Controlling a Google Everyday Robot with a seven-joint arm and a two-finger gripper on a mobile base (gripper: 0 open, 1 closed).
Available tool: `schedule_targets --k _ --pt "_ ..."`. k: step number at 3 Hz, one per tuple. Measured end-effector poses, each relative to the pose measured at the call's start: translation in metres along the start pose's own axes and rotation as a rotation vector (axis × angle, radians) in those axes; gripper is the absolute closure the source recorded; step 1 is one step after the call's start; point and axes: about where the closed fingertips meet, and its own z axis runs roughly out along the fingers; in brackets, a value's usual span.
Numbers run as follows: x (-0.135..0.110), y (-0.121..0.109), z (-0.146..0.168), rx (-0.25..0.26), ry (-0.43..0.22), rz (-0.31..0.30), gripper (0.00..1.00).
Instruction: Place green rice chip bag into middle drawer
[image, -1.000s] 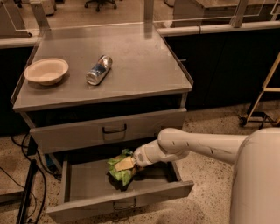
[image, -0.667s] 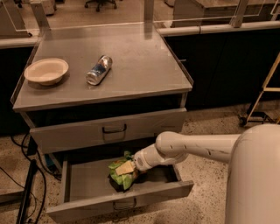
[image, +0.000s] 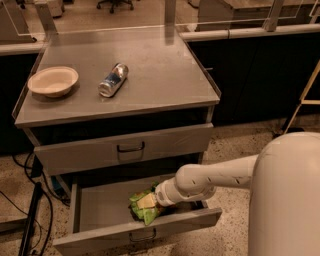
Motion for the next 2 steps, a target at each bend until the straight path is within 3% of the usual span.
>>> schedule_targets --k 1,2 --pt "-0.0237 0.0045 -0.0036 0.03 -0.054 -0.022 1.0" --pt "-0.0277 0.0061 -0.0069 0.034 -0.062 -0.029 1.0"
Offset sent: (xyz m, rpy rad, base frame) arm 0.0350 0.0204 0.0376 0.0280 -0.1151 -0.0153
